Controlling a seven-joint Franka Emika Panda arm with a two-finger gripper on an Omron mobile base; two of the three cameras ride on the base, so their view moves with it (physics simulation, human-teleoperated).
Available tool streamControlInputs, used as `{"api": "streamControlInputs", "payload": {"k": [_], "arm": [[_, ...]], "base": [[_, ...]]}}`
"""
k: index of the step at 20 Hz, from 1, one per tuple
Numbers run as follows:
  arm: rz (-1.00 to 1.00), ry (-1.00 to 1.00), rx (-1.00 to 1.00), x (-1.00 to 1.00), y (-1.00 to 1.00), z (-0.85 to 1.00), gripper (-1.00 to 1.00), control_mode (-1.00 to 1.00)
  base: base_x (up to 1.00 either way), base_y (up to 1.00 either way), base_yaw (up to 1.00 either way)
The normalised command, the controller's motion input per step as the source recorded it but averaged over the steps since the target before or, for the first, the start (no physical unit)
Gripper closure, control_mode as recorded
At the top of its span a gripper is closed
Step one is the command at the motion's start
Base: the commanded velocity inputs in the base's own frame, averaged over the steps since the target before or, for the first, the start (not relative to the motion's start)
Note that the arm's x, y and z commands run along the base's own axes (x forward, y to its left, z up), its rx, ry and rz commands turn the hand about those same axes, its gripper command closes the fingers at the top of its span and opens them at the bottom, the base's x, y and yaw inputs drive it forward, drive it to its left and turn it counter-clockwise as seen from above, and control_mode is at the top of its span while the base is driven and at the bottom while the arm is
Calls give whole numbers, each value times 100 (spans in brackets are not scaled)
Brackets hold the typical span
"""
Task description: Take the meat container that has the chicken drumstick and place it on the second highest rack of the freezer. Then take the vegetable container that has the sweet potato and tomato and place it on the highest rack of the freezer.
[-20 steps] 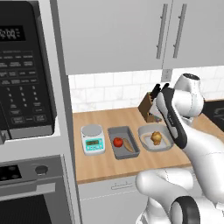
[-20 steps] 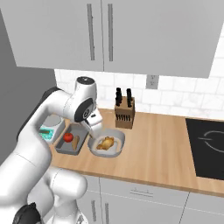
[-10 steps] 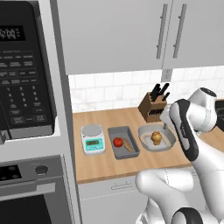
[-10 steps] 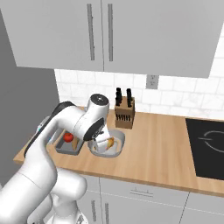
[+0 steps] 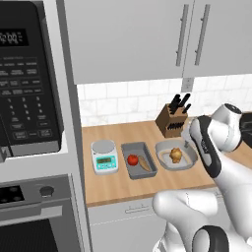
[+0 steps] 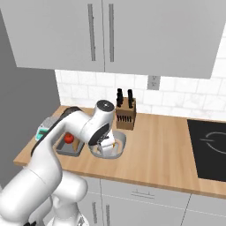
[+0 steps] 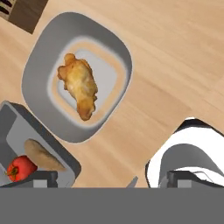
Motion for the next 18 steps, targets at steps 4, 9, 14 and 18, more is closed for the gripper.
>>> {"api": "streamControlInputs", "payload": {"k": [4,9,14,18], "arm": [[-14,2,9,-1,0,-52,-100,-100],[-17,1,6,0,-6,-40,-100,-100],[-11,0,0,0,-28,-19,-100,-100],[-7,0,0,0,-29,-16,-100,-100]], "base": [[0,0,0],[0,0,0],[0,0,0],[0,0,0]]}}
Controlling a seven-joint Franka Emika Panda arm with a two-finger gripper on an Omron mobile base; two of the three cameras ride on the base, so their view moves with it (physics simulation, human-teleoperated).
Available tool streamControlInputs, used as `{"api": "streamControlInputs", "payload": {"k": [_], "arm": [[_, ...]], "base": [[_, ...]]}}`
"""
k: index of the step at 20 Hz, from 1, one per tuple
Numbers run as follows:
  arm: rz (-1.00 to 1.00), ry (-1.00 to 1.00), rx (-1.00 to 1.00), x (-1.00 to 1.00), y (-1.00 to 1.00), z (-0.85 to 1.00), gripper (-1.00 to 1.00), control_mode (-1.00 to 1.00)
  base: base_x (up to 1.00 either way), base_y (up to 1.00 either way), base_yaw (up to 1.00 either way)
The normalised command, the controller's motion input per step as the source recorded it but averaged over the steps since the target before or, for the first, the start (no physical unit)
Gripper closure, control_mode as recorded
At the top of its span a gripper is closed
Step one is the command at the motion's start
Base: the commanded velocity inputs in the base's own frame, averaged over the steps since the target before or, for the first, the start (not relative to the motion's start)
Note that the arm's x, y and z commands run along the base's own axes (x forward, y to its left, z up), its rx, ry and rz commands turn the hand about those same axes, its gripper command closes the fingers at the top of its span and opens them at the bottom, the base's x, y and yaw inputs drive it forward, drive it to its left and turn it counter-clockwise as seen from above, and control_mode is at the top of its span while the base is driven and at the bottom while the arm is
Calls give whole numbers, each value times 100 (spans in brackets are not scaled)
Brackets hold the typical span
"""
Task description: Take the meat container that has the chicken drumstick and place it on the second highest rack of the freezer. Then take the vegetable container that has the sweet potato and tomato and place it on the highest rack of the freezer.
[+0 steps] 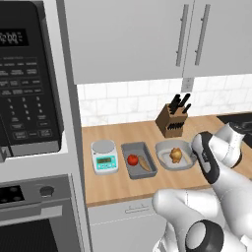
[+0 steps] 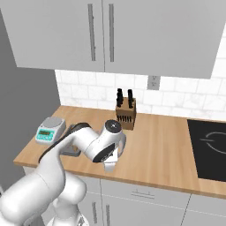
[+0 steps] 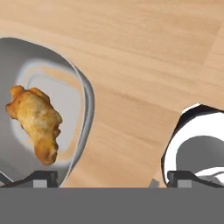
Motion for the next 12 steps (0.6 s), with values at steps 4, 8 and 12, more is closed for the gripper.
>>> {"api": "streamControlInputs", "payload": {"k": [4,8,12], "arm": [[-1,3,0,28,-8,-12,-100,-100],[0,2,0,33,0,-15,-100,-100],[0,0,0,13,0,-14,-100,-100]], "base": [[0,0,0],[0,0,0],[0,0,0]]}}
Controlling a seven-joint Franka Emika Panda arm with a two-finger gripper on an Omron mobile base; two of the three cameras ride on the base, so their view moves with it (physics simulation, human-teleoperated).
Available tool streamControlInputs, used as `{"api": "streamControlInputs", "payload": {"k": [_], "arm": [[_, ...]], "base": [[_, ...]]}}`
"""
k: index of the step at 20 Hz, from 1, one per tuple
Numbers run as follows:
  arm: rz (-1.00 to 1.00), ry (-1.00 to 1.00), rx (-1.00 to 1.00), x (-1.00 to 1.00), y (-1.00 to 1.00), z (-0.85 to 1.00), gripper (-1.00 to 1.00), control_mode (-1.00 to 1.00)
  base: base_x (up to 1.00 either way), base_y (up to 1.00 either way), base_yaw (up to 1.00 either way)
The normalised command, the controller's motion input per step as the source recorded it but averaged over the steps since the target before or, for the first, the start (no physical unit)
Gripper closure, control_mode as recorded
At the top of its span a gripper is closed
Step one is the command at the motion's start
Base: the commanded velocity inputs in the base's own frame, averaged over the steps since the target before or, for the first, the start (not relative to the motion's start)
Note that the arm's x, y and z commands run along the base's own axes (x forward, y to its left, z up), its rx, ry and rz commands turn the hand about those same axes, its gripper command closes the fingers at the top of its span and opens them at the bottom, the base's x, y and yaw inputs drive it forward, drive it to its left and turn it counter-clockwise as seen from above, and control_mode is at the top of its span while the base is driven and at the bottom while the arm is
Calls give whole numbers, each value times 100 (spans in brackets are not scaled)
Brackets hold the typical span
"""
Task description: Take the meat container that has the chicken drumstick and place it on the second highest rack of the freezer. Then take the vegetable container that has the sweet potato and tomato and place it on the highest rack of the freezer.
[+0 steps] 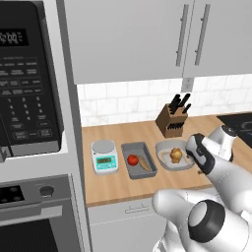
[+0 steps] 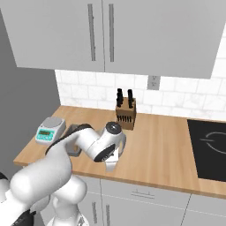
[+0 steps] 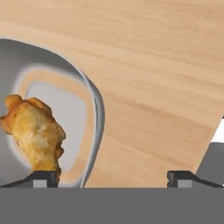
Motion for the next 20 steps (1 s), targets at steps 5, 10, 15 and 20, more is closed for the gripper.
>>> {"api": "streamControlInputs", "payload": {"k": [5,10,15,20], "arm": [[0,0,0,7,0,-14,-100,-100],[0,0,0,16,0,-19,-100,-100],[0,2,0,20,0,-20,-100,-100],[0,2,0,14,0,-18,100,-100]], "base": [[0,0,0],[0,0,0],[0,0,0],[0,0,0]]}}
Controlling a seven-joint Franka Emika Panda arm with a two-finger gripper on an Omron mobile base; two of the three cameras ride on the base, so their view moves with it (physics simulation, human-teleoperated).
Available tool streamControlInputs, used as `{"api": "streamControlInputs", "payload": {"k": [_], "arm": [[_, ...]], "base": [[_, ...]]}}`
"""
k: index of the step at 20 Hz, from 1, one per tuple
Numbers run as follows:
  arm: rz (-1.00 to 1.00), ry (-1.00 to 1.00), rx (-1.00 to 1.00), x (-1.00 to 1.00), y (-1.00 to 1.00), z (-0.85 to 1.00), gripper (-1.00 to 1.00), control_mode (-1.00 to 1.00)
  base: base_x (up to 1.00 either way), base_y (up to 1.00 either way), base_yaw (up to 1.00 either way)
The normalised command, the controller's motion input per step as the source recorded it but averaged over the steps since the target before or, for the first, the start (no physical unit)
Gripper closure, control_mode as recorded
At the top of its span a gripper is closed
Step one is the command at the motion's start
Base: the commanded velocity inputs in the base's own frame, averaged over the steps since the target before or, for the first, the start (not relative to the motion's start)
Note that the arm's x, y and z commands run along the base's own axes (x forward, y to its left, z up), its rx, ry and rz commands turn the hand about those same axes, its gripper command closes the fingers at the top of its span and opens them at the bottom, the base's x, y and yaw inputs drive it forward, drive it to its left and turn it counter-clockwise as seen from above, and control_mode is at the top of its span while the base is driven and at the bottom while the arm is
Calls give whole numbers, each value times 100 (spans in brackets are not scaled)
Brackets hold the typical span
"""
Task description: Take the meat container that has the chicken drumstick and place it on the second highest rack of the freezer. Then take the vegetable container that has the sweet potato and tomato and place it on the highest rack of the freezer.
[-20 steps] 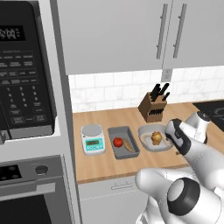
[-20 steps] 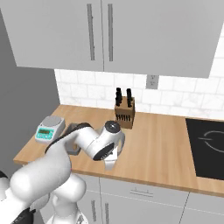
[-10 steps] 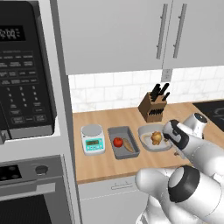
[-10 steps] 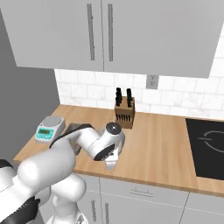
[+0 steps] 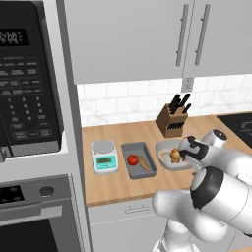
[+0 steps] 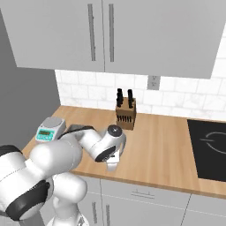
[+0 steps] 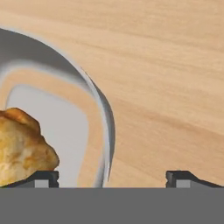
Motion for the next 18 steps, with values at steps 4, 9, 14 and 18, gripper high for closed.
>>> {"api": "streamControlInputs", "payload": {"k": [4,9,14,18], "arm": [[0,2,0,9,0,-25,100,-100],[0,2,0,5,0,-27,100,-100],[0,3,5,0,0,-17,100,-100],[2,-1,2,-17,-6,6,100,-100]], "base": [[0,0,0],[0,0,0],[0,0,0],[0,0,0]]}}
